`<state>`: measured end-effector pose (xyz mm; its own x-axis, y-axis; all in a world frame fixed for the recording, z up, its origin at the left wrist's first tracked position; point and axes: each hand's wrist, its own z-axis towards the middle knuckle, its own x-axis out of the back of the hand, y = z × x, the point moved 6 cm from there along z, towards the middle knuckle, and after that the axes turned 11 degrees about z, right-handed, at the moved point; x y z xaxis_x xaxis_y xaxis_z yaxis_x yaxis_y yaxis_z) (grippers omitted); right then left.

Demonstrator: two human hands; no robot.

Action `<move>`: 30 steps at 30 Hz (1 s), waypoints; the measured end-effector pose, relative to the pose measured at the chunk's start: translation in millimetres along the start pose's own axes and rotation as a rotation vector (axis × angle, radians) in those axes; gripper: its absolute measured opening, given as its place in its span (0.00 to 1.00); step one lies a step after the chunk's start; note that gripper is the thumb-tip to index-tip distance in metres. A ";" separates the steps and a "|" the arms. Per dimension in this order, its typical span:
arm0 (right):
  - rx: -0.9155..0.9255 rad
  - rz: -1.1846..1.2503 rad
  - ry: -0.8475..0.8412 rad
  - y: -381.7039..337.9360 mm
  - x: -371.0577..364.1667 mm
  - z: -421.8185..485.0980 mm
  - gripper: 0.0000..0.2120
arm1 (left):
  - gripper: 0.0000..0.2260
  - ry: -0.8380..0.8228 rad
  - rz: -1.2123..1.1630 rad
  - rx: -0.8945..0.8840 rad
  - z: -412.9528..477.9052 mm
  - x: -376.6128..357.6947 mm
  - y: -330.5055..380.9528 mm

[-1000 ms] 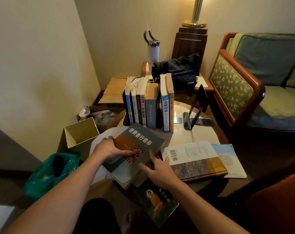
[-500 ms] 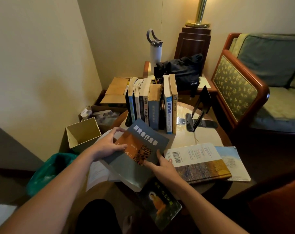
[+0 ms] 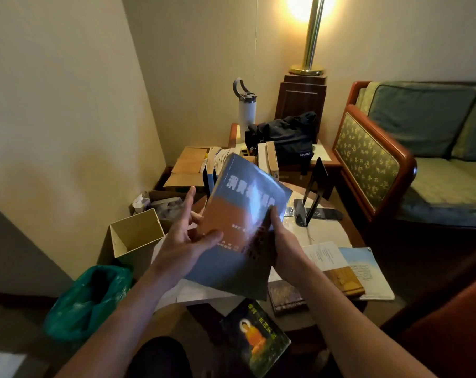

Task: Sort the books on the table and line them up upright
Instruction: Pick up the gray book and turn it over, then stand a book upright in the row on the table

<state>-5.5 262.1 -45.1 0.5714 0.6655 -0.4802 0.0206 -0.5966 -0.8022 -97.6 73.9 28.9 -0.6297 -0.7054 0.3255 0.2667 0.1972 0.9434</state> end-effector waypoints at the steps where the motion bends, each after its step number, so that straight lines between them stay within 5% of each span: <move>1: 0.033 0.057 -0.011 -10.7 4.3 0.9 0.35 | 0.45 0.008 0.013 -0.014 -2.1 -9.1 7.5; 4: 0.153 0.055 -0.015 -44.2 29.3 -4.6 0.38 | 0.42 0.033 0.055 -0.091 -0.3 -41.1 29.9; 14: 0.288 -0.389 0.002 -108.9 89.1 -26.4 0.17 | 0.27 0.081 0.133 -0.262 16.5 -105.7 35.4; 21: 0.215 -0.348 0.097 -87.8 85.1 -44.6 0.39 | 0.30 -0.034 0.123 -0.287 12.1 -142.5 56.8; 27: 0.333 -0.213 0.159 -87.6 62.4 -54.8 0.37 | 0.31 -0.132 0.021 -0.214 13.2 -147.8 54.5; 30: 0.325 -0.236 0.169 -94.1 48.8 -56.5 0.45 | 0.27 -0.212 -0.140 -0.109 11.3 -152.6 54.1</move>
<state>66.8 325.3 27.0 0.7088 0.6680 -0.2269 -0.0767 -0.2468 -0.9660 4.7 199.9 31.0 -0.8014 -0.5605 0.2089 0.2358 0.0249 0.9715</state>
